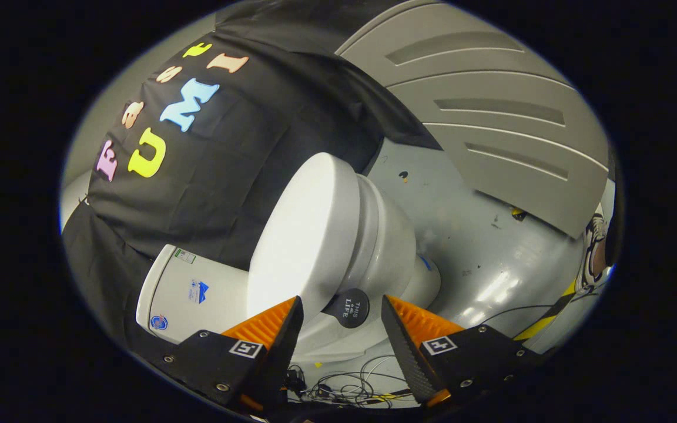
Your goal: Open the toilet lid.
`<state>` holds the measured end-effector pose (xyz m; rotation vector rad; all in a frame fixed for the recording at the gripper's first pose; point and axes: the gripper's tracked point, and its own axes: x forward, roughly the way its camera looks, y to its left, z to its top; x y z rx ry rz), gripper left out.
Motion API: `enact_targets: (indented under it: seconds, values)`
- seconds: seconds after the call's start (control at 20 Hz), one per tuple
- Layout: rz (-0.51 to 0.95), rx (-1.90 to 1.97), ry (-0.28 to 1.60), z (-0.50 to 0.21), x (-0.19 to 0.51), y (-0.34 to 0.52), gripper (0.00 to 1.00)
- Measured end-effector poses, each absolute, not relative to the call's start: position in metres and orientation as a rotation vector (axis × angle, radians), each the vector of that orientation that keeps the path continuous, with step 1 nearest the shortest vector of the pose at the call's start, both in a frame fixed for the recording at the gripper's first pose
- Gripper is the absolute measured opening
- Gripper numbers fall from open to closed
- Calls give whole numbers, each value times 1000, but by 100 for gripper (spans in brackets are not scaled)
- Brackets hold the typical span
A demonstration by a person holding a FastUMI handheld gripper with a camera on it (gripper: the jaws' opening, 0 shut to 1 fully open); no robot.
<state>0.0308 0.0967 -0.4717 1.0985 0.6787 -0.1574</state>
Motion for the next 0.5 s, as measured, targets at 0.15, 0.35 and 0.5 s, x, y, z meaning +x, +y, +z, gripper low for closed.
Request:
enact_targets:
  seconds: [0.15,0.35,0.5]
  values:
    - [-136,1208,636,-475,38,103,76]
    - [-110,1287,627,-496,45,113,64]
    - [-102,1353,580,-491,52,105,51]
